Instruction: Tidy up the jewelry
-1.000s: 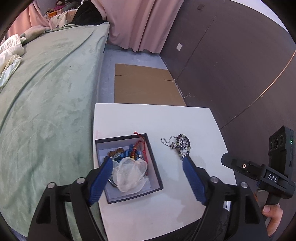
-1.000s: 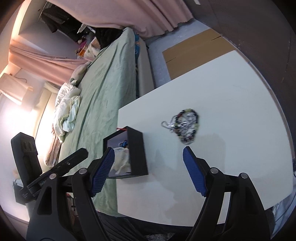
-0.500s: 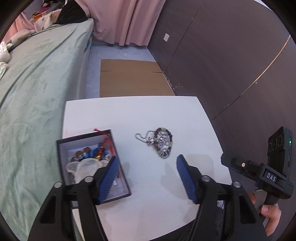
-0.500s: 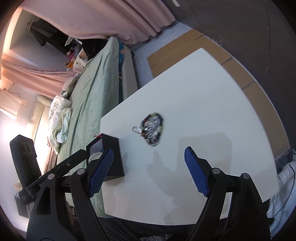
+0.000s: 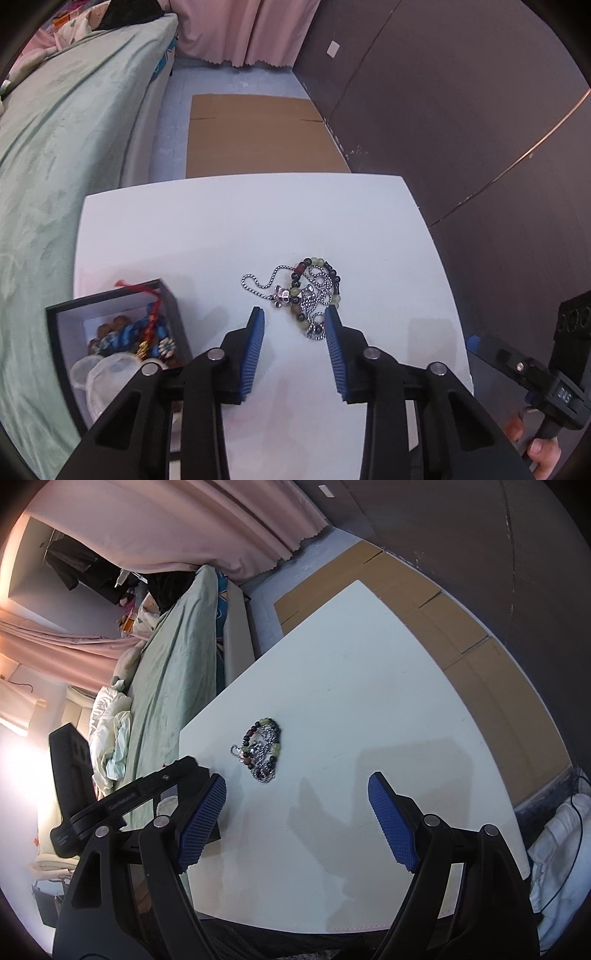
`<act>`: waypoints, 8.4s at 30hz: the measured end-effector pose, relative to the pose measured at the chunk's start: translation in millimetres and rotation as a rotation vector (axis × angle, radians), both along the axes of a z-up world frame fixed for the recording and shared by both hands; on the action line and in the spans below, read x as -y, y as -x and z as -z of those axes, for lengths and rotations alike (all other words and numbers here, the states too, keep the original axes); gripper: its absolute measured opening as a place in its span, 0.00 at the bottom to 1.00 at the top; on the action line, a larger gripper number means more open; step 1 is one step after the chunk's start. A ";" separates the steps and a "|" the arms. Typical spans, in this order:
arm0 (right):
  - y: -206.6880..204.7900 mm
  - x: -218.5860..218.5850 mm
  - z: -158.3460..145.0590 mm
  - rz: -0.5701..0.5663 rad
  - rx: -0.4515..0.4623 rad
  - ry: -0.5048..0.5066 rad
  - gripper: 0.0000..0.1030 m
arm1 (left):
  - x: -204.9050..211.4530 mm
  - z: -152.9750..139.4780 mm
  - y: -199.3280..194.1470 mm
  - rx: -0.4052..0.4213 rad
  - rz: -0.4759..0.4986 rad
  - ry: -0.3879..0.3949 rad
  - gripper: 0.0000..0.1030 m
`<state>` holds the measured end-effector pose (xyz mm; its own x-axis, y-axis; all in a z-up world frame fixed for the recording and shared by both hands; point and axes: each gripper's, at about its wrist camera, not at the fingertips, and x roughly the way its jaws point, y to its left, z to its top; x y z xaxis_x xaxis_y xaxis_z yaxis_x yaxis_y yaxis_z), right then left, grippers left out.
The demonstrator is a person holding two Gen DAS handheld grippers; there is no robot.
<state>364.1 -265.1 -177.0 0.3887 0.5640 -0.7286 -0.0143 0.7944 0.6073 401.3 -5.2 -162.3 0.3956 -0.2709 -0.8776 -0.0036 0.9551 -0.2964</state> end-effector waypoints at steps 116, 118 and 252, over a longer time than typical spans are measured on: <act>-11.7 -144.4 -200.0 -0.301 0.428 0.147 0.03 | -113.1 -84.6 101.8 0.153 -0.180 -0.012 0.78; -6.2 -145.7 -220.0 -0.301 0.466 0.138 0.03 | -116.7 -91.2 105.8 0.166 -0.182 -0.006 0.78; 285.4 0.2 -144.4 -0.157 0.483 0.214 0.95 | 9.0 -182.7 389.5 0.579 -0.098 -0.136 0.92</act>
<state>78.6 -265.3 -32.6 0.6302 0.5007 -0.5934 -0.3795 0.8654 0.3272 11.8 -14.1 20.5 0.8372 -0.1089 -0.5359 0.0316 0.9880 -0.1513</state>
